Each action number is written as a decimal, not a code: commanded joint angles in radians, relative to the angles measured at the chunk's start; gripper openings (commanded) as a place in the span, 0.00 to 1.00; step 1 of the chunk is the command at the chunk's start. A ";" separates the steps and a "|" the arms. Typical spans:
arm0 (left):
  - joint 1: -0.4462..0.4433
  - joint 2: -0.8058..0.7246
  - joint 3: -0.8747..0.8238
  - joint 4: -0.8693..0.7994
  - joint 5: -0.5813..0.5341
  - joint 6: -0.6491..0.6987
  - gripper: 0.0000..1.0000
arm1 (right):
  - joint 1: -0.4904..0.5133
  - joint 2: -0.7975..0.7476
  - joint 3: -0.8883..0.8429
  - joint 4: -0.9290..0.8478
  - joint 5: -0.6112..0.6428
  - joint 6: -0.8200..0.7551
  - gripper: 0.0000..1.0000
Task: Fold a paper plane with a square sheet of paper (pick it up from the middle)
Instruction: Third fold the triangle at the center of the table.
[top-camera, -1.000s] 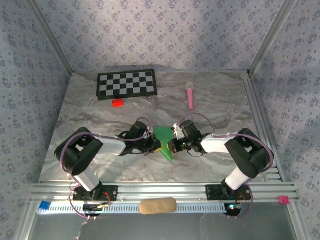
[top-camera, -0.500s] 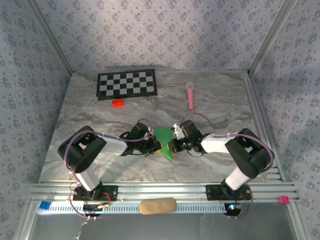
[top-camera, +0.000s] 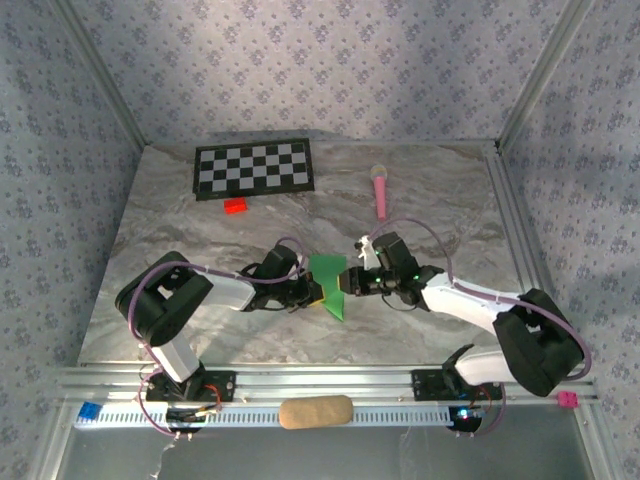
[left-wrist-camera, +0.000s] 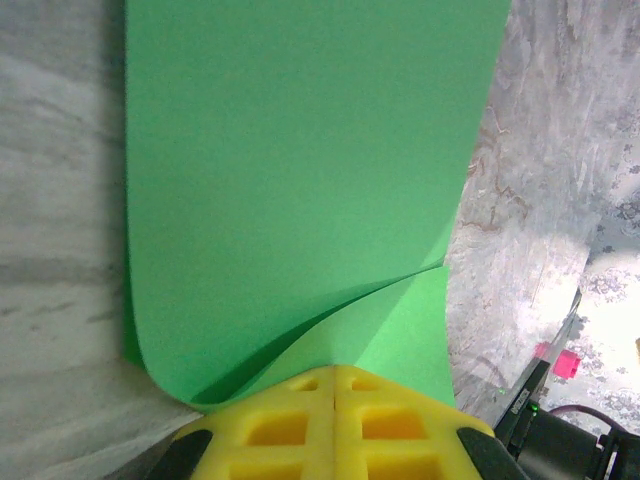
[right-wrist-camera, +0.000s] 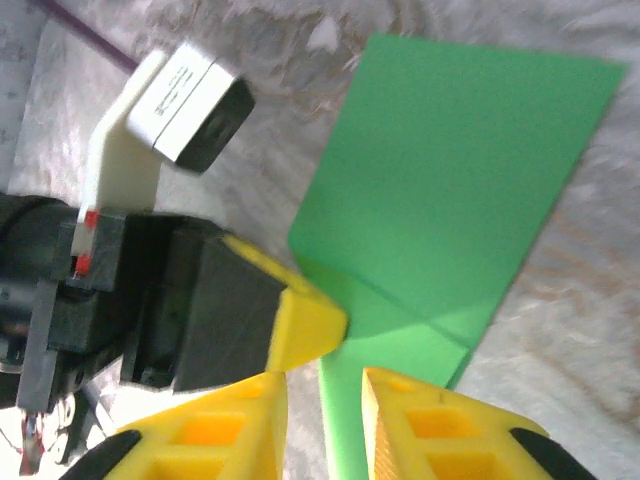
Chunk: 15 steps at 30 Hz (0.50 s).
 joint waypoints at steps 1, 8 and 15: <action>-0.007 0.003 -0.005 -0.097 -0.048 0.019 0.00 | 0.055 0.031 0.020 -0.040 -0.075 0.091 0.13; -0.007 0.004 -0.004 -0.095 -0.062 0.014 0.00 | 0.140 0.157 0.105 -0.133 -0.020 0.094 0.01; -0.007 0.009 -0.004 -0.088 -0.055 0.014 0.00 | 0.167 0.233 0.155 -0.165 0.012 0.099 0.00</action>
